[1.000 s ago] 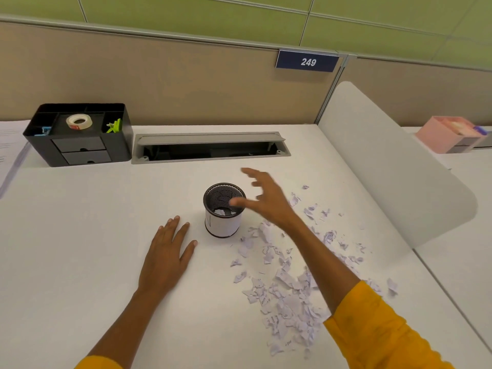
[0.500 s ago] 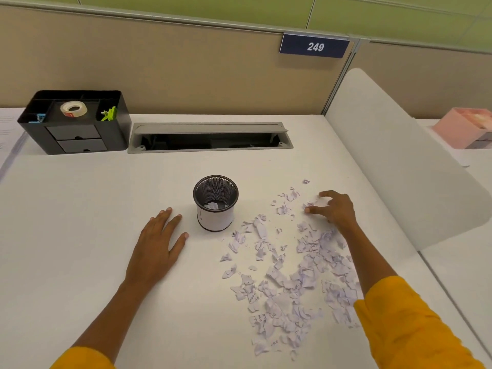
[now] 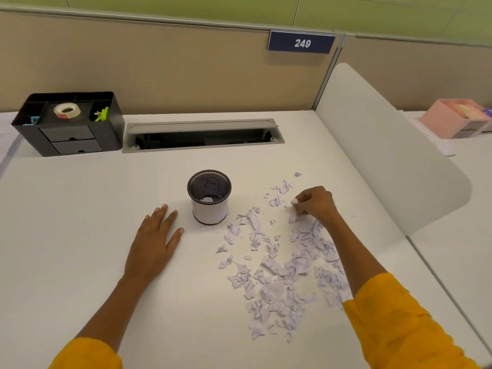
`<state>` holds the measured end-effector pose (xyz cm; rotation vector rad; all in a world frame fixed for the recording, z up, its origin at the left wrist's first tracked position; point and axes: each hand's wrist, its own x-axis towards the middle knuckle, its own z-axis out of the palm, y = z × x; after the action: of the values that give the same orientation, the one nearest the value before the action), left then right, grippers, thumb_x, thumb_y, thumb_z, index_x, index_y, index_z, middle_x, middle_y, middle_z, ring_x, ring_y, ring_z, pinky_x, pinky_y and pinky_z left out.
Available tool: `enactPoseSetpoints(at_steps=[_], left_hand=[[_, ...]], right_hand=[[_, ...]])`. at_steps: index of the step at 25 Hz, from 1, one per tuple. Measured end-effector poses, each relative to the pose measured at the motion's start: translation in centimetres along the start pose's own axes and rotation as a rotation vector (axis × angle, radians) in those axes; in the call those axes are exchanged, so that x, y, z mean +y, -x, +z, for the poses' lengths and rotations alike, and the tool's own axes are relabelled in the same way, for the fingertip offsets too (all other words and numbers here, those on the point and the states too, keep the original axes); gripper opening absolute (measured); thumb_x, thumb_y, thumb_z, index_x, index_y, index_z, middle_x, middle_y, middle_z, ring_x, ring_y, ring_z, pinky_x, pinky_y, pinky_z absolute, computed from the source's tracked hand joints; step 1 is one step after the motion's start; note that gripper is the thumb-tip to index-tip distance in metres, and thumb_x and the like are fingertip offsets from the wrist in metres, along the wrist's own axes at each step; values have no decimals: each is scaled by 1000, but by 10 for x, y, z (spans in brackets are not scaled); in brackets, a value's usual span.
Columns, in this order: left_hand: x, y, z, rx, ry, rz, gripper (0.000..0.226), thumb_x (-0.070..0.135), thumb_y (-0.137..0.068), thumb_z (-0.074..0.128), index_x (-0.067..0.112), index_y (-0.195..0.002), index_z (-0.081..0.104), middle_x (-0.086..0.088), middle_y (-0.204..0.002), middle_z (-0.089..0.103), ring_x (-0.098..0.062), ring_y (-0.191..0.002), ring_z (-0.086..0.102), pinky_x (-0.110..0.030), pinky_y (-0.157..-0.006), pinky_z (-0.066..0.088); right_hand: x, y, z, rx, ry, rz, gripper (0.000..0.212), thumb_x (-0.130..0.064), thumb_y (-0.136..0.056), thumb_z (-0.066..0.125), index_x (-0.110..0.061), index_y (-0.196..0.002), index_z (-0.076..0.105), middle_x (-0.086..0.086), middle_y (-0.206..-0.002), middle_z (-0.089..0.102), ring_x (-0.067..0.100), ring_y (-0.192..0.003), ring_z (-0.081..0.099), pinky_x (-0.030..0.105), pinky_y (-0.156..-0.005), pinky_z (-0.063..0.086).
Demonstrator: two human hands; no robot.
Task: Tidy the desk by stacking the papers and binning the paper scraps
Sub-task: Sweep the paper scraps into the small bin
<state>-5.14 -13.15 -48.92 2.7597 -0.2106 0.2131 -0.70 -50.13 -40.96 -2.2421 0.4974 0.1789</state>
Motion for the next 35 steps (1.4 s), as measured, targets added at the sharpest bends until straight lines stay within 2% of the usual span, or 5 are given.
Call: enactPoseSetpoints(at_steps=[8, 17, 23, 29, 35], left_hand=[[-5, 9, 0, -8, -1, 22, 72, 54, -87, 15, 12, -139, 43, -10, -151, 31, -24, -140, 28, -33, -116, 10], [-10, 10, -1, 5, 42, 42, 77, 57, -85, 8, 16, -142, 38, -6, -153, 25, -19, -143, 20, -27, -115, 0], [-11, 10, -1, 2, 48, 43, 64, 48, -91, 21, 13, -142, 38, -9, -153, 25, -21, -143, 19, -30, -116, 1], [-12, 18, -1, -15, 21, 73, 72, 54, -88, 15, 11, -140, 42, -13, -151, 30, -25, -141, 24, -33, -117, 7], [-14, 33, -6, -27, 13, 90, 74, 53, -87, 14, 8, -136, 47, -14, -147, 36, -27, -138, 31, -36, -115, 13]], right_hand=[[-117, 50, 41, -68, -255, -309, 18, -2, -77, 74, 6, -93, 69, 15, -92, 70, 21, -72, 68, 23, -69, 58], [-159, 64, 76, -55, 128, -394, 35, -15, -76, 77, -8, -110, 68, 12, -109, 68, 24, -94, 65, 30, -83, 51], [-98, 97, 43, 99, -15, -268, 32, -19, -76, 78, -12, -105, 69, 8, -108, 68, 18, -83, 64, 20, -63, 51], [-4, 122, 56, -68, 488, 157, 70, -46, -58, 85, -24, -119, 57, 10, -132, 43, 32, -121, 45, 40, -98, 43], [2, 123, 82, 108, 309, 69, 33, -18, -68, 82, -13, -97, 68, 16, -114, 59, 22, -86, 58, 20, -59, 41]])
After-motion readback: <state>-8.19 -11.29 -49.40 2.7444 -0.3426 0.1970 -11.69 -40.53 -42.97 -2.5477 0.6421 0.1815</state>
